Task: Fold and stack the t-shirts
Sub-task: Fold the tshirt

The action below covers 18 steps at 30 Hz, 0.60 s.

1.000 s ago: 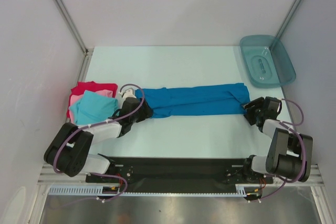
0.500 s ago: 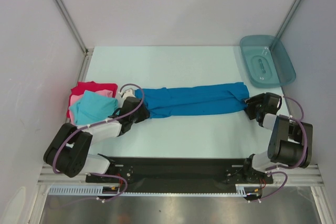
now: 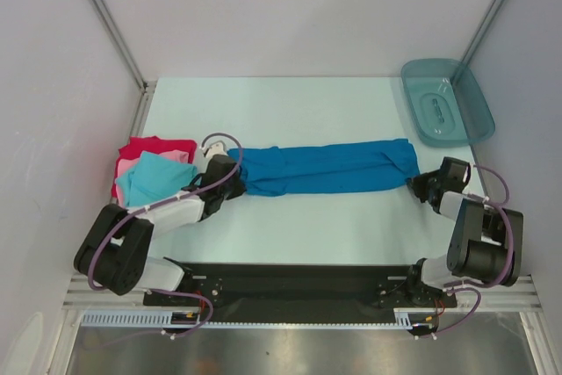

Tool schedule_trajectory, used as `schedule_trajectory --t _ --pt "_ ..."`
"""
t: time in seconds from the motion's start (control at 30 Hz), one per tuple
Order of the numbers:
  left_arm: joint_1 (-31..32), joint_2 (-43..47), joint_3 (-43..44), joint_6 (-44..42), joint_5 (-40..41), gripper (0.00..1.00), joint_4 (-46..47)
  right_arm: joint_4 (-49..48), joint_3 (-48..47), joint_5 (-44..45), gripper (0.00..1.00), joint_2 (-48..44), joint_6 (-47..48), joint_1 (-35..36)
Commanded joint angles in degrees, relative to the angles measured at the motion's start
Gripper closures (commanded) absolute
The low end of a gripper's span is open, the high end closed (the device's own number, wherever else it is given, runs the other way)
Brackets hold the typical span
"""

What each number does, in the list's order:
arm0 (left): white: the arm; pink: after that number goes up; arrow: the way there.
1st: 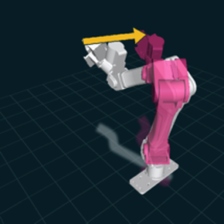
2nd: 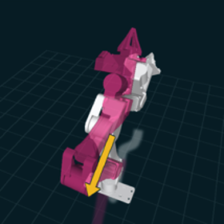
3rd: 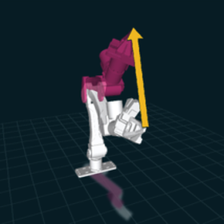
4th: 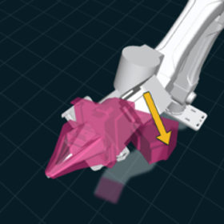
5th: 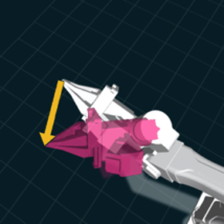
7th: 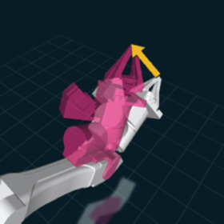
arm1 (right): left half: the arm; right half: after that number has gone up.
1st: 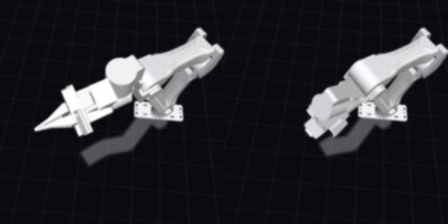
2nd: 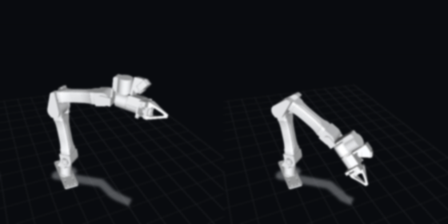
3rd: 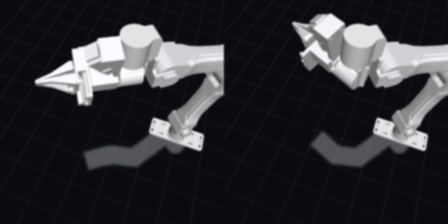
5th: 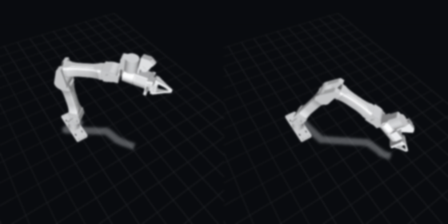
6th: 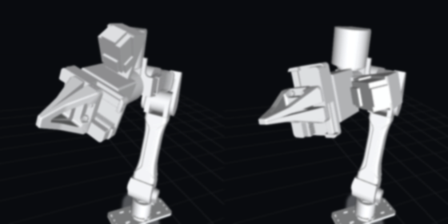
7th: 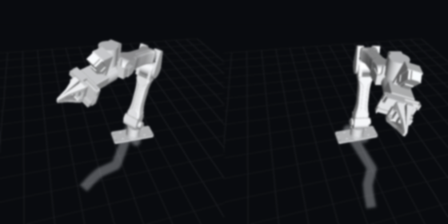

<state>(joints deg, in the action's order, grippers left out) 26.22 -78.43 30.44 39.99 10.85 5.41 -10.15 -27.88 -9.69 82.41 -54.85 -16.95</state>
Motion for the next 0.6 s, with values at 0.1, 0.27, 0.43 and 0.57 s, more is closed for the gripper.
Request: schedule_trajectory --t 0.1,0.27,0.43,0.57 --pt "-0.8 -1.7 10.5 -2.2 5.0 1.0 -6.4 5.9 0.4 2.1 1.0 -7.4 2.0 1.7" --pt "-1.3 -8.6 22.8 -4.2 5.7 1.0 -12.5 11.8 1.9 3.7 1.0 -14.9 2.8 6.2" --pt "-2.0 -15.6 32.6 -5.9 5.1 1.0 -17.2 17.2 4.3 3.5 1.0 -21.4 3.3 9.2" --pt "-2.6 -19.6 38.4 -6.4 4.8 1.0 -20.5 22.4 5.0 3.4 1.0 -27.4 4.0 11.5"
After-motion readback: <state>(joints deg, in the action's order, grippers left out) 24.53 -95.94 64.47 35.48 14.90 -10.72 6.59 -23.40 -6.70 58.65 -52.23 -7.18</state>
